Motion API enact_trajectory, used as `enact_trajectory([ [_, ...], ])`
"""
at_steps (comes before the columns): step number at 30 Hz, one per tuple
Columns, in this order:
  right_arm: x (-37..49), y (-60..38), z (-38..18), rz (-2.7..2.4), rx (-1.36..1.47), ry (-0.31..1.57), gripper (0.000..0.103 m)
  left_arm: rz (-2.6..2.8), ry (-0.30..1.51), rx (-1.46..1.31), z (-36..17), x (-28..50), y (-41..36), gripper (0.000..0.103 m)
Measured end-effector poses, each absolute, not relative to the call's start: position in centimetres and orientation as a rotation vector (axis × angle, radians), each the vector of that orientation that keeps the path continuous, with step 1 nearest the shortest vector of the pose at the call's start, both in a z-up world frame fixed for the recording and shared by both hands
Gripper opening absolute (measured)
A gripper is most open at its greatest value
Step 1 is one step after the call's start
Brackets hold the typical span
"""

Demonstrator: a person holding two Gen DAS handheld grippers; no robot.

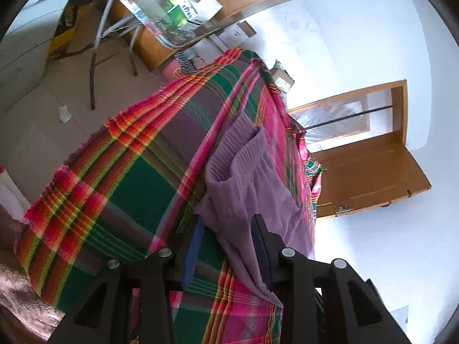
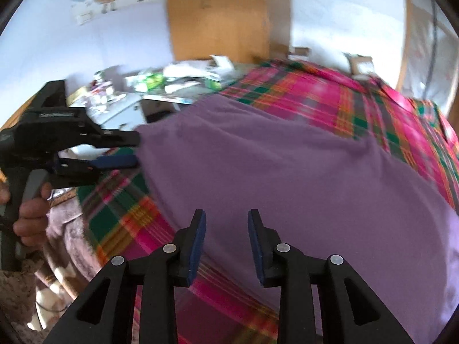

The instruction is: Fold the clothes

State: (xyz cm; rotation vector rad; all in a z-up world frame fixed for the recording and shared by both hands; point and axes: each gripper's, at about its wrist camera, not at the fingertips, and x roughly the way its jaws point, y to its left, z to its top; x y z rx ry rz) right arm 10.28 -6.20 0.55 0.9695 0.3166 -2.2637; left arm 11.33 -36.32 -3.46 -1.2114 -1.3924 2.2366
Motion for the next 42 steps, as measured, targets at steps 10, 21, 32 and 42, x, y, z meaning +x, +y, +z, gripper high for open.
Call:
enact_trajectory([
  [10,11.2,-14.5,-0.6,-2.114,0.845,0.601,0.038,2.193,-1.455,-1.199,-3.2,10.3,-36.7,0.035],
  [21,10.2,-18.8,-1.2,-2.180,0.814,0.728,0.037,2.238,-1.462,-1.194,-2.7,9.5,-38.0,0.036],
  [32,10.3,-16.2,0.6,-2.233,0.733,0.574,0.012,2.175,-1.423,-1.250,-2.5,6.3,-37.4,0.051],
  [42,10.7,-15.7,1.4,-2.240,0.699,0.507,0.011,2.025,-1.398,-1.373,-3.5,2.2,-35.8,0.053],
])
